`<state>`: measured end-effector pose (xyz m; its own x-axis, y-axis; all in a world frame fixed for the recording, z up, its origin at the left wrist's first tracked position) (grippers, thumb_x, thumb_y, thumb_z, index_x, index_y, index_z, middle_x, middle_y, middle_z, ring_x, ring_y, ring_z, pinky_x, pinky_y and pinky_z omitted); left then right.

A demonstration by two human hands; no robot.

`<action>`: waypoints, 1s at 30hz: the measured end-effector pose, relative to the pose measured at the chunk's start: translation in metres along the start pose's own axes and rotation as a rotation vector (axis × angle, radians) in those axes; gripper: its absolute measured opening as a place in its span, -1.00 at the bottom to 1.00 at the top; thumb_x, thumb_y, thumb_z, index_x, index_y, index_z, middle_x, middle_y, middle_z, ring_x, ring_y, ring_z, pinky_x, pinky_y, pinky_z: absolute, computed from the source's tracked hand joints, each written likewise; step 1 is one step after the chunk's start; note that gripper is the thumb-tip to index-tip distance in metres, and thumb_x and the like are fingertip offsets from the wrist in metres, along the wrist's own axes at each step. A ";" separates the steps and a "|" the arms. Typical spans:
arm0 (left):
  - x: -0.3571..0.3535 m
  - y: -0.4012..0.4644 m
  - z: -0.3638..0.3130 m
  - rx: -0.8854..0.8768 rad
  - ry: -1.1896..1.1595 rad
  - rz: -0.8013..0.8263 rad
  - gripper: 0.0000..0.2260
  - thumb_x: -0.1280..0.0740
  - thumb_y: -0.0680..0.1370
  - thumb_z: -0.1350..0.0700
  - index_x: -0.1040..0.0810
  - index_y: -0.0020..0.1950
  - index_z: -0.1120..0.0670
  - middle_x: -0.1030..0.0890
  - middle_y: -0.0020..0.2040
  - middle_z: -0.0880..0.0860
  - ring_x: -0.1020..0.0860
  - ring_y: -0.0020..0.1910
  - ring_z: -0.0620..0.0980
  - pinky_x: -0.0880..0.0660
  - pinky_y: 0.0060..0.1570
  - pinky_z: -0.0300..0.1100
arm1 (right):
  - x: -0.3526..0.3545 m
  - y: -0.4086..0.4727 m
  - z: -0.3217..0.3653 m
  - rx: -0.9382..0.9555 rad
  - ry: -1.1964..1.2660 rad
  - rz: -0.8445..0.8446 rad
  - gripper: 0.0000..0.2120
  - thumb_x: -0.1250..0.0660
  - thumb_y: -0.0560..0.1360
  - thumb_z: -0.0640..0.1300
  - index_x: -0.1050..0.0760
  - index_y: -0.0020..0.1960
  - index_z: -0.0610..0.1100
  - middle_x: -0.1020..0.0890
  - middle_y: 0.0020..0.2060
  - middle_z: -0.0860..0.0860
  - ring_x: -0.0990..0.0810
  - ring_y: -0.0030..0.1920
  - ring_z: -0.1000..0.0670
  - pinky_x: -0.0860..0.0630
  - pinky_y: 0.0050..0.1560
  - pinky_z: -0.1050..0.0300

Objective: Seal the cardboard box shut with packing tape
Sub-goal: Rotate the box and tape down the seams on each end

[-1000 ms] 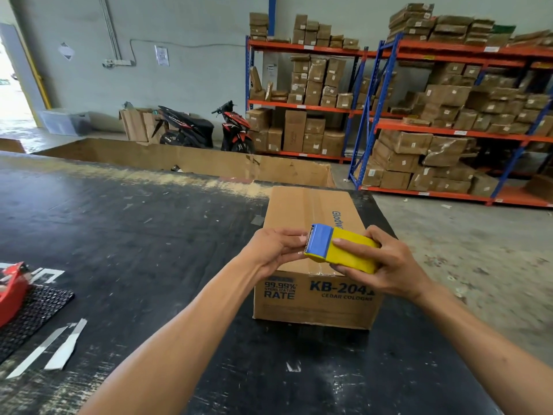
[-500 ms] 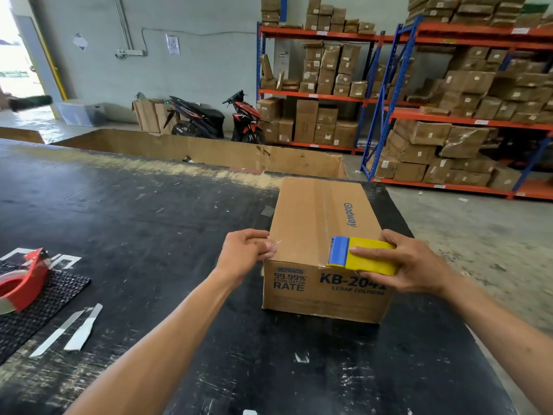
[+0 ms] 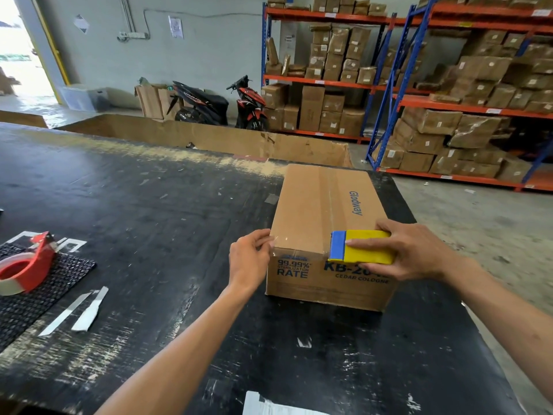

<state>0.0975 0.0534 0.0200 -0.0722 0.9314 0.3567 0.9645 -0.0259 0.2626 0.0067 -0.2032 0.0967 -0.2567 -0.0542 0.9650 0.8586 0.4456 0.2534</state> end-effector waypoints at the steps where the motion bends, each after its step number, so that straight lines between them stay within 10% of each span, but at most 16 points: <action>1: 0.000 -0.001 0.001 0.011 -0.009 -0.004 -0.72 -0.40 0.56 0.19 -0.61 0.28 0.09 -0.71 0.06 -0.03 -0.61 0.01 -0.25 -0.50 0.15 -0.33 | 0.000 0.000 0.000 -0.001 -0.001 0.002 -0.47 -0.12 0.49 0.46 -0.44 0.40 0.33 -0.37 -0.15 0.12 -0.39 -0.38 0.11 -0.20 -0.37 0.33; 13: 0.009 0.013 0.019 0.214 -0.042 -0.003 -0.31 -0.48 0.50 0.15 -0.25 0.57 0.04 -0.33 0.53 0.14 -0.45 0.38 -0.02 -0.33 0.38 -0.08 | -0.006 -0.003 0.000 -0.008 0.009 0.033 -0.45 -0.07 0.50 0.48 -0.35 0.44 0.37 -0.44 -0.11 0.06 -0.42 -0.36 0.09 -0.31 -0.38 0.26; 20: -0.071 -0.012 -0.078 -0.876 0.603 0.162 -0.58 -0.20 0.63 0.13 -0.37 0.49 0.17 -0.35 0.51 0.17 -0.38 0.45 0.13 -0.29 0.46 0.07 | -0.005 -0.001 0.004 0.011 -0.045 0.038 -0.48 -0.18 0.48 0.41 -0.41 0.41 0.34 -0.45 -0.14 0.05 -0.41 -0.38 0.09 -0.26 -0.37 0.27; 25: -0.118 0.010 -0.033 -0.912 0.939 0.581 -0.46 0.14 0.70 -0.17 -0.02 0.61 0.07 -0.03 0.61 0.05 -0.03 0.59 -0.02 0.08 0.57 -0.07 | -0.005 0.001 0.003 0.006 -0.048 0.040 -0.48 -0.19 0.46 0.40 -0.42 0.40 0.35 -0.43 -0.15 0.06 -0.37 -0.38 0.10 -0.28 -0.37 0.24; 30: -0.124 0.013 -0.021 -0.863 1.017 0.642 -0.31 0.22 0.59 -0.30 0.07 0.61 0.08 0.00 0.62 0.06 0.01 0.59 -0.03 0.17 0.52 -0.17 | -0.008 0.006 0.007 0.050 -0.077 0.038 -0.47 -0.22 0.45 0.36 -0.45 0.40 0.31 -0.41 -0.16 0.07 -0.33 -0.34 0.12 -0.32 -0.39 0.24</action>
<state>0.1136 -0.0701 -0.0021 -0.1959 0.0381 0.9799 0.4801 -0.8675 0.1297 0.0104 -0.1936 0.0896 -0.2598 0.0317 0.9652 0.8454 0.4906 0.2114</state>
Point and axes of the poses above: each hand's wrist, its own y-axis towards the middle knuckle, its own x-axis out of the back of the hand, z = x × y, the point moved 10 cm from there along y, towards the middle knuckle
